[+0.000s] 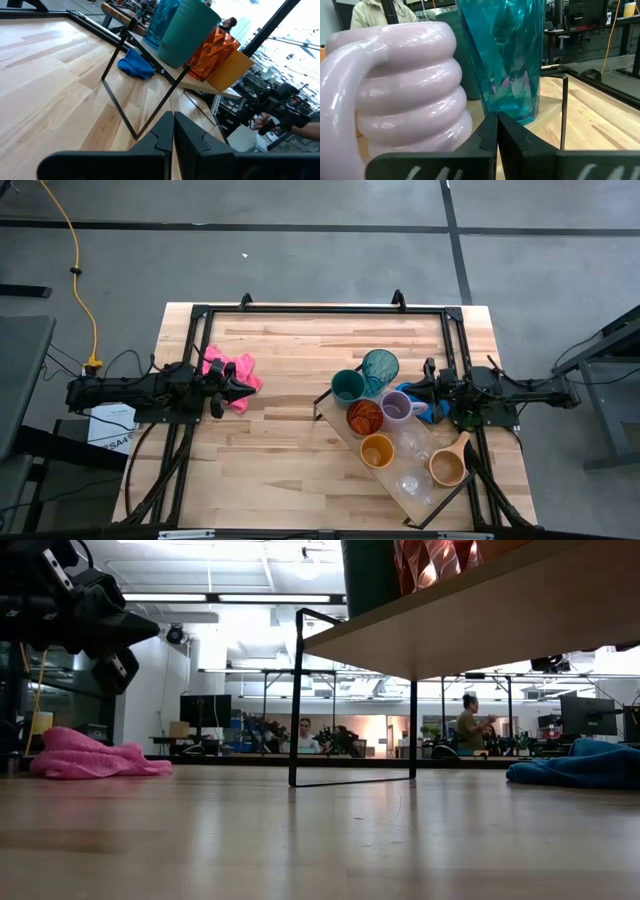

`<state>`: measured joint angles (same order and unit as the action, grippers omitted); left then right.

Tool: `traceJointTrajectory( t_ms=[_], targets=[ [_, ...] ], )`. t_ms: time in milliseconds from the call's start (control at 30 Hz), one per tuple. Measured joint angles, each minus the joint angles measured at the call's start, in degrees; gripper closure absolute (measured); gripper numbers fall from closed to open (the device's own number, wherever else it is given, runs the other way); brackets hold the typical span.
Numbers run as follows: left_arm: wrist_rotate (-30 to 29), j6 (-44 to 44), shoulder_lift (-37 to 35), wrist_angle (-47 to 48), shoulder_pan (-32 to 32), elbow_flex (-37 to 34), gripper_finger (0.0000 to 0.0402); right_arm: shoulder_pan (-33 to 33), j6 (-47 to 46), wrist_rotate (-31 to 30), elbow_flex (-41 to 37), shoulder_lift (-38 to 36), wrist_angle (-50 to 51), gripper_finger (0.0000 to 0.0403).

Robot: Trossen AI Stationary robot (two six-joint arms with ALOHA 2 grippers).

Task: Stack small to large cups/mugs on shelf
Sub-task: Return to Home Position

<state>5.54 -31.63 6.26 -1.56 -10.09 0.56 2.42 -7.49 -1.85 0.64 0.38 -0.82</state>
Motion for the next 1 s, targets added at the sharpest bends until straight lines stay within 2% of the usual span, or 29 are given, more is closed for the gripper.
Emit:
traceJointTrajectory(
  t_ms=[633, 767, 933, 1000],
  targets=[
    [0.0, 0.0, -0.1, 0.0, 0.1, 0.0, 0.0399, 0.0, 0.0, 0.0, 0.0, 0.0, 0.1, 0.0403],
    [0.0, 0.0, -5.8, 0.0, 0.0, 0.0, 0.0401, 0.0, 0.0, 0.0, 0.0, 0.0, 0.1, 0.0403],
    [-1.9, 0.1, -6.0, -6.9, 2.1, 0.1, 0.0399, 0.0, 0.0, 0.0, 0.0, 0.2, 0.1, 0.0403],
    [-2.3, 0.0, -6.0, -6.7, 4.1, 0.1, 0.0399, 0.0, 0.0, 0.0, 0.0, 0.3, 0.1, 0.0403]
  ],
)
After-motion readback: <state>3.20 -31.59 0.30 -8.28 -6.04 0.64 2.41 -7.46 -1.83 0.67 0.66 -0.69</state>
